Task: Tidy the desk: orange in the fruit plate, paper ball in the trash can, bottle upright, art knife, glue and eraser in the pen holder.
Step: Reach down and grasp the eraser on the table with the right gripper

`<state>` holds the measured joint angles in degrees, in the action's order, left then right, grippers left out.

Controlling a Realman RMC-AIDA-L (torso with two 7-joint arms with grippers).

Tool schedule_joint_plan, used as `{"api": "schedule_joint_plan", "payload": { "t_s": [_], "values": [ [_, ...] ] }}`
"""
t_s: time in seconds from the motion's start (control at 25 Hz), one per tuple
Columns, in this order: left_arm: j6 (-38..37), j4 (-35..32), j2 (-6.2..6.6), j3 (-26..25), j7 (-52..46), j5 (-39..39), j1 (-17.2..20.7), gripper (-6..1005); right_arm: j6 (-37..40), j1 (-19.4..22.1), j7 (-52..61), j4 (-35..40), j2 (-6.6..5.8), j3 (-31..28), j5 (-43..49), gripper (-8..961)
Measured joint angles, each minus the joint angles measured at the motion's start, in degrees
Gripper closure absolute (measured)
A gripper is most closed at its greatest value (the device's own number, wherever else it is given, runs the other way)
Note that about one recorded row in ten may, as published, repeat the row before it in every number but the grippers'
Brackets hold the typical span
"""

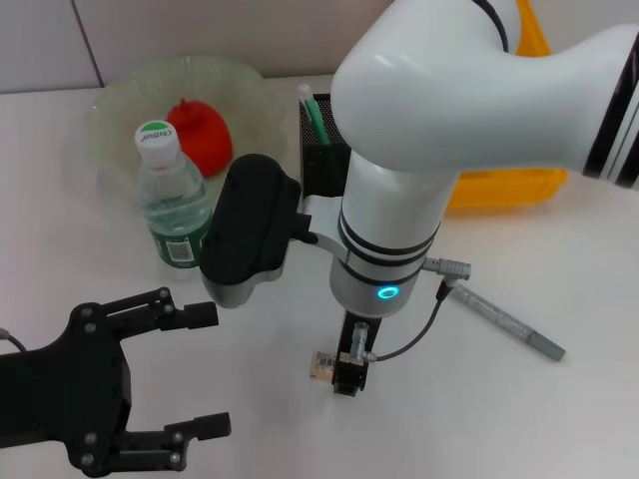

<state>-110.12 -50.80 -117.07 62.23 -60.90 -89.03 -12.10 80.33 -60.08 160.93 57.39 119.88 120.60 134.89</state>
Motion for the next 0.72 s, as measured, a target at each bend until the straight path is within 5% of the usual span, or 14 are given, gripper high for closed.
{"api": "schedule_joint_plan", "payload": {
  "t_s": [0.72],
  "values": [
    [0.00,0.00,-0.34,0.09,0.00,0.00,-0.31,198,-0.33,0.56,0.54,-0.25,0.00,-0.02,0.07,687]
  ]
}}
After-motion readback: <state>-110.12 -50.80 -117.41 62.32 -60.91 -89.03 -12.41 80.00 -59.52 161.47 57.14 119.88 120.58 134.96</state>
